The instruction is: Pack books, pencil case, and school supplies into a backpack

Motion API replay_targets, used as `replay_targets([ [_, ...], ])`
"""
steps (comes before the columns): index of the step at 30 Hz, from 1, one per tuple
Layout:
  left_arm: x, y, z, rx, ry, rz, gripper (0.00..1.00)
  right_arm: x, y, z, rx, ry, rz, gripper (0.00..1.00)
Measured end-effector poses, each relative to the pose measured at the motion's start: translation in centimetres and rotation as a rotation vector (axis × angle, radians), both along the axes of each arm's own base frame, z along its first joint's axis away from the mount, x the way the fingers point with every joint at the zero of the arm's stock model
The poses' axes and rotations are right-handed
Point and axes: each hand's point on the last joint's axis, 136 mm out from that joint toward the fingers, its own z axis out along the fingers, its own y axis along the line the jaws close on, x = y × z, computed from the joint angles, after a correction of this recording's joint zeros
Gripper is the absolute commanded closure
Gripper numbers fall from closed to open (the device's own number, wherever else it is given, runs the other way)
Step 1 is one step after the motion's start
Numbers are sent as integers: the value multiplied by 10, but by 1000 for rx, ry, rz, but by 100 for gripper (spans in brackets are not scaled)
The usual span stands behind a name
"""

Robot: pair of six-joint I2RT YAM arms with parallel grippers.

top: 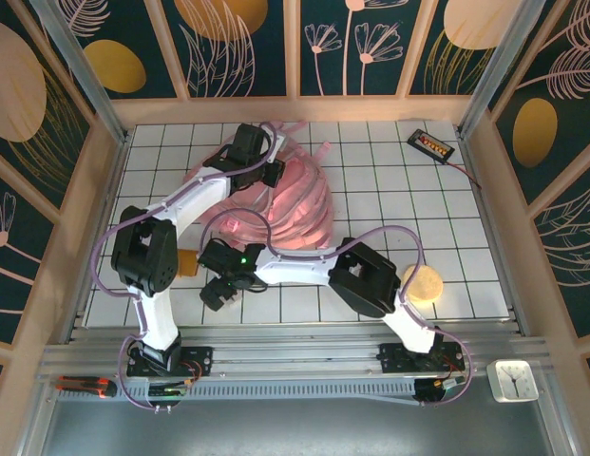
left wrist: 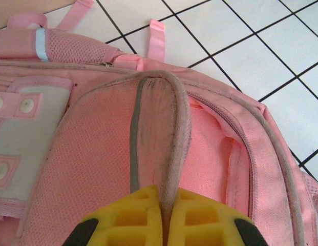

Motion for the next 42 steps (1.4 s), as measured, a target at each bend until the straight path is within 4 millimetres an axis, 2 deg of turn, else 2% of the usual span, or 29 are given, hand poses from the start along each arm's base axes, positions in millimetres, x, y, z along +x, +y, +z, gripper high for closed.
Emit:
replay_targets([
  [8,-4,1,6,-6,-13,-4,100,10,-4,-9,-66,-33,-17,15],
  [23,-4,1,6,-11,-11,-7,100,20,-16,-8,-80,-95,-24,63],
  [29,-4,1,6,-14,-9,-8,100,22,-46,-5,-95,-91,-40,63],
  [31,-4,1,7,-16,-10,-7,100,21,-56,2,-85,-80,-44,64],
  [34,-3,0,9,-17,-12,-7,100,19,-73,21,-40,-60,-54,64],
  [39,-1,-1,8,-15,-7,-8,100,16,-105,70,79,-38,-95,65],
  [42,-1,-2,8,-20,0,-10,100,22,-135,99,174,-5,-180,65],
])
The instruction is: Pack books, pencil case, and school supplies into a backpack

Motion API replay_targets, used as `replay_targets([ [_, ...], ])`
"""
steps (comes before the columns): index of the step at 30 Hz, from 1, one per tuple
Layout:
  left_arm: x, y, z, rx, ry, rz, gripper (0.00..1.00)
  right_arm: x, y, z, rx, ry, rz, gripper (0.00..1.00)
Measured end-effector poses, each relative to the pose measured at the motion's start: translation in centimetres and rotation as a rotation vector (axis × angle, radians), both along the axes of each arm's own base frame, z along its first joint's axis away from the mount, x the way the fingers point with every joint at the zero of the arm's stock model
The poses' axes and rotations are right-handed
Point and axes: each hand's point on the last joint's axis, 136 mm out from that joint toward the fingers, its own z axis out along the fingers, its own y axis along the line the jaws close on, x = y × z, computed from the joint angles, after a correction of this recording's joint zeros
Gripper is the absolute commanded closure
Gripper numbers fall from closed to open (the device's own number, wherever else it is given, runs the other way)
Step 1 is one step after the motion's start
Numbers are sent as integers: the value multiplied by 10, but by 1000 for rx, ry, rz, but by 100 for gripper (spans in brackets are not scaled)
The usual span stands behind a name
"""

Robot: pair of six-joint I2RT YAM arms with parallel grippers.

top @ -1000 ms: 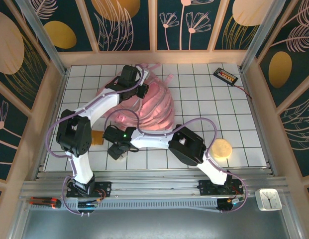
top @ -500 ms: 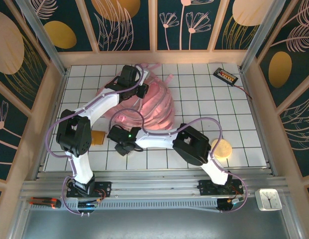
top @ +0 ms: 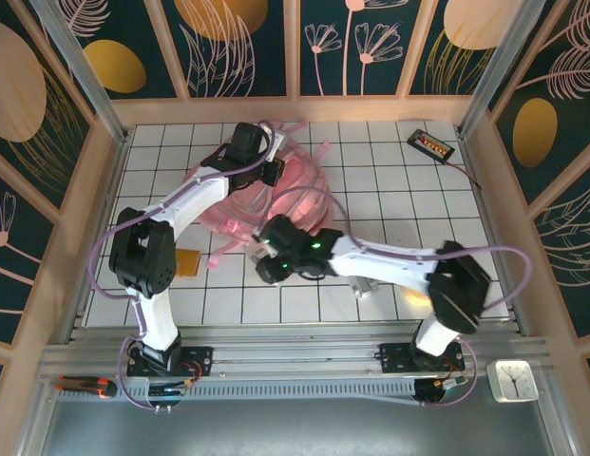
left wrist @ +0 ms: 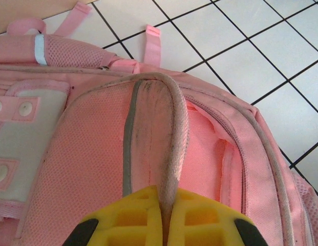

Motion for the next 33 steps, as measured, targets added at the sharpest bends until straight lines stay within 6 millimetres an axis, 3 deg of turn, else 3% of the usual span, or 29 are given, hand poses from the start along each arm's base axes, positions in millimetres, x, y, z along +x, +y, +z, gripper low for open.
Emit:
replay_targets([
  [5,0,-1,1,-14,10,4,100,44,-63,46,175,39,-248,65],
  [8,-1,-1,2,-27,17,6,100,77,-89,64,267,65,-377,65],
  [11,-5,-2,4,-56,24,10,100,106,-101,73,338,124,-470,65],
  [16,-17,2,11,-111,25,24,100,160,-83,86,493,253,-542,66],
  [21,-26,4,13,-149,43,28,100,198,-58,66,564,402,-590,68],
  [26,-27,9,15,-188,42,59,100,219,-39,46,612,517,-637,69],
  [33,-31,12,22,-267,49,113,100,225,-23,32,648,590,-671,71],
])
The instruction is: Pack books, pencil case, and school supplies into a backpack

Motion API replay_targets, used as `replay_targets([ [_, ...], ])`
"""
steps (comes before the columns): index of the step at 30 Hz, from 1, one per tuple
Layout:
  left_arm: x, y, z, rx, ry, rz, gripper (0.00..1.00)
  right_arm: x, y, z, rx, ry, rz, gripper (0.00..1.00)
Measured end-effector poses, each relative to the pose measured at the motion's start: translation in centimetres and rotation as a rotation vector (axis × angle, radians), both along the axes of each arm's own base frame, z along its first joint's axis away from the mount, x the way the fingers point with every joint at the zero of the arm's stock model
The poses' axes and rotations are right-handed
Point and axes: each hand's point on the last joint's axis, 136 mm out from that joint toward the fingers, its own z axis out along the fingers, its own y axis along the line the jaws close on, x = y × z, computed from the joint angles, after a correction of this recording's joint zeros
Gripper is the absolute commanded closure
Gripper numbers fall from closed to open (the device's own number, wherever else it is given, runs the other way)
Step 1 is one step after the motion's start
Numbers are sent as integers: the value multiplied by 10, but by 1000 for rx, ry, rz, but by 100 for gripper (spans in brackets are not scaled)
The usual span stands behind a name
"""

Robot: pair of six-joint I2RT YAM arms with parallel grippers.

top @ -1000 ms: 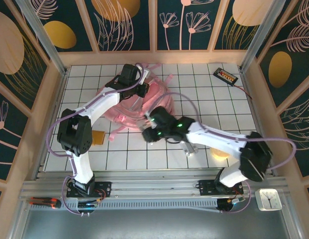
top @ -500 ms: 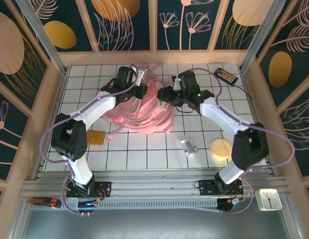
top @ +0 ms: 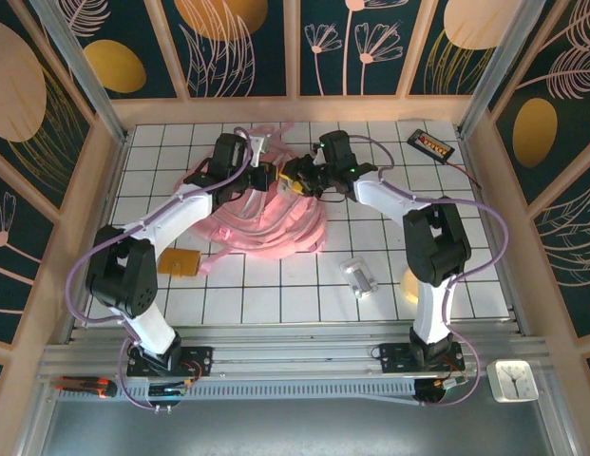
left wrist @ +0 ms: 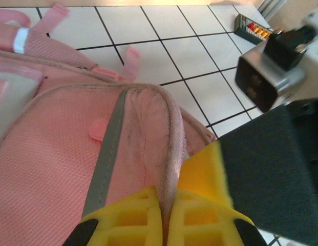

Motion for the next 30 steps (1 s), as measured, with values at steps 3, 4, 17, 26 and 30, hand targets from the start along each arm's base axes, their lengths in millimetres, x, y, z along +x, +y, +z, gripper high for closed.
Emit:
replay_targets([
  [3,1,-1,2,-30,12,20,100,1,3,-10,-12,12,0,71],
  [4,2,-1,3,-39,15,25,100,2,4,-12,-18,17,2,71],
  [17,1,6,-3,-103,-33,37,100,7,16,-17,-172,-41,84,45],
  [26,-7,20,-3,-93,-76,30,100,0,21,-23,-221,-91,145,33],
  [30,-12,22,-10,-84,-77,20,100,-8,26,-27,-239,-113,182,55],
])
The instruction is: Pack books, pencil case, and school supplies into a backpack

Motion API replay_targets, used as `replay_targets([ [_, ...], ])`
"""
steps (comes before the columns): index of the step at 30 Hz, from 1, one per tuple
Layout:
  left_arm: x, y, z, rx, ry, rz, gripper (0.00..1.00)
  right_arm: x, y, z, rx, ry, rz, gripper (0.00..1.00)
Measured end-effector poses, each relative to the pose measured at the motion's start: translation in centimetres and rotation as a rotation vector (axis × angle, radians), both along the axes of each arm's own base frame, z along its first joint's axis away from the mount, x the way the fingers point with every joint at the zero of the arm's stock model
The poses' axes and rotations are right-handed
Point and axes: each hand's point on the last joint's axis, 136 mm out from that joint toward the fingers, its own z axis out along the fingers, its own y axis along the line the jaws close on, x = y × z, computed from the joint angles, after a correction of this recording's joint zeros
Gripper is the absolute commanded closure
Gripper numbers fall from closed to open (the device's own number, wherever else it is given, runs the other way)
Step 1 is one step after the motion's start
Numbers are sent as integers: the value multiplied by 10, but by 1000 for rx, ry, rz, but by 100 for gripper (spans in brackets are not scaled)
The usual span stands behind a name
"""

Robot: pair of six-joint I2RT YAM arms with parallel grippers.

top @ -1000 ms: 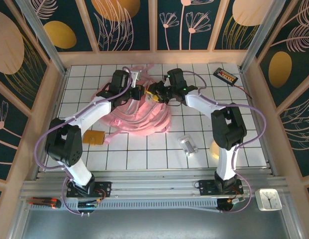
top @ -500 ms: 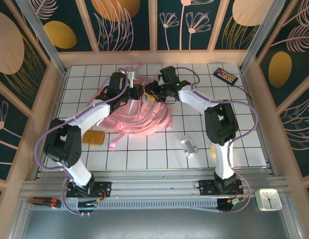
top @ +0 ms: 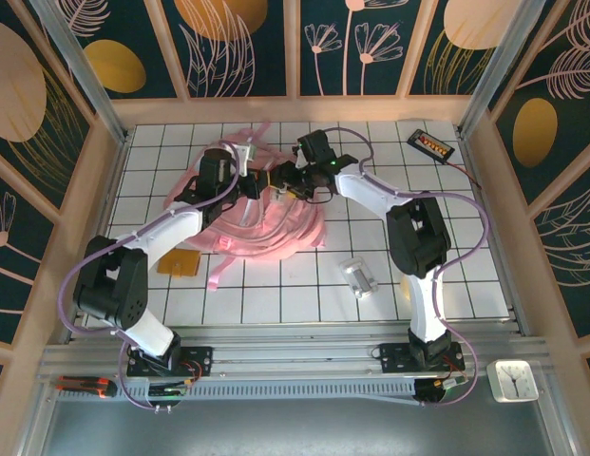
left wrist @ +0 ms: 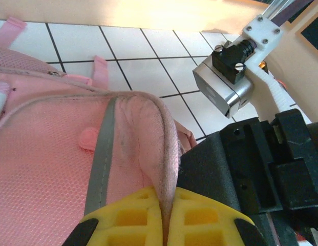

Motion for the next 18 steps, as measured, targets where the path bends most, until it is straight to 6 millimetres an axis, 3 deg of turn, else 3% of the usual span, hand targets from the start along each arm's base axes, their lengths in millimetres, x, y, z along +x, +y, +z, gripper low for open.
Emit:
replay_targets([
  [2,-3,1,-5,7,7,-3,100,-6,3,-3,-10,-6,17,53],
  [4,-5,1,-7,11,9,-7,100,-9,5,-4,-28,-18,21,46],
  [9,-6,4,2,11,-14,-6,100,-10,1,3,-61,-72,25,36],
  [14,-7,6,2,18,-19,-5,100,-20,-5,9,-68,-109,42,36],
  [18,-6,6,2,19,-19,-2,100,-32,-5,19,-12,-131,68,44],
])
